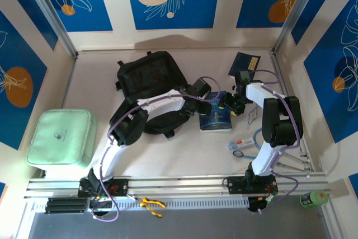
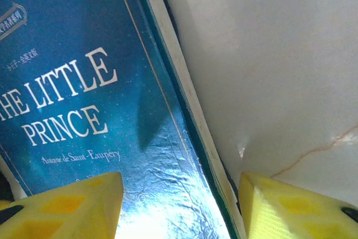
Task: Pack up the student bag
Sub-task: Pick up the book from the middle-right of the table.
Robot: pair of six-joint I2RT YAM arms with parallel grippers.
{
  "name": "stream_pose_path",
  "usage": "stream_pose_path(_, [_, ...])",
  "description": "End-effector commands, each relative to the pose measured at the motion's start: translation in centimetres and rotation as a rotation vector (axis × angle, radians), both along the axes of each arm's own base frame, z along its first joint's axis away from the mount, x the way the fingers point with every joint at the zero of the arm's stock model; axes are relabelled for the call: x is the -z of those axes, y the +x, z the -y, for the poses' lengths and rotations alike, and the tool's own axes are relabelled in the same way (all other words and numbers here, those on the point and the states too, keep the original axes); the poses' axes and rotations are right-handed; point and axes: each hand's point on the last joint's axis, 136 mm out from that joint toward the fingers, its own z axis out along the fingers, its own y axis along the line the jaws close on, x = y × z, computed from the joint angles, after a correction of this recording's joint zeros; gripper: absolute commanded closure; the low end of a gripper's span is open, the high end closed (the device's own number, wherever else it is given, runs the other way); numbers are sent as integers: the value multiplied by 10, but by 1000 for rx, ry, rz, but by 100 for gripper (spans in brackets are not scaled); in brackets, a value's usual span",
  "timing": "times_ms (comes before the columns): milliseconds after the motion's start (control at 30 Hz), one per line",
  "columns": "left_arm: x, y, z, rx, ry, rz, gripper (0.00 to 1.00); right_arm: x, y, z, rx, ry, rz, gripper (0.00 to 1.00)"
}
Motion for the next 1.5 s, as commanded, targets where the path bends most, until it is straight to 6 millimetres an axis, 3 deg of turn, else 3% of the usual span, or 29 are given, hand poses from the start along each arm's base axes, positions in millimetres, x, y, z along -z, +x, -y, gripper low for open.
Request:
stream_pose_path(0, [16,-5,-10,14,115,6,55,3,-6,-6,-27,45,-25,44])
stream_pose_path(200, [39,-14,-11,53,156,-40,64,-6,-10,-27,-107,133,-16,51])
stream_pose_path(533, [66,-24,-18,79,213,-108,66,-46,-22,-47,-196,122,41,57])
stream_pose_path(1000, [62,-26,-16,91,197,-113,65,-54,-23,-49,-196,99,51,82])
stream_pose_path(1067, [52,-22,-14,94,173,-101,64,-55,-23,-43,-183,69,60,84])
stream_pose_path(1167, [20,-12,-6,107,76,-81,60,-63,-20,-35,-161,45,100,92])
stream_pose_path(1333, [-79,7,0,146,-131,10,45,-95,-14,-32,-157,104,244,98])
stream_pose_path(1467, [-146,18,-15,119,-266,73,35,-135,-11,-36,-177,190,384,99])
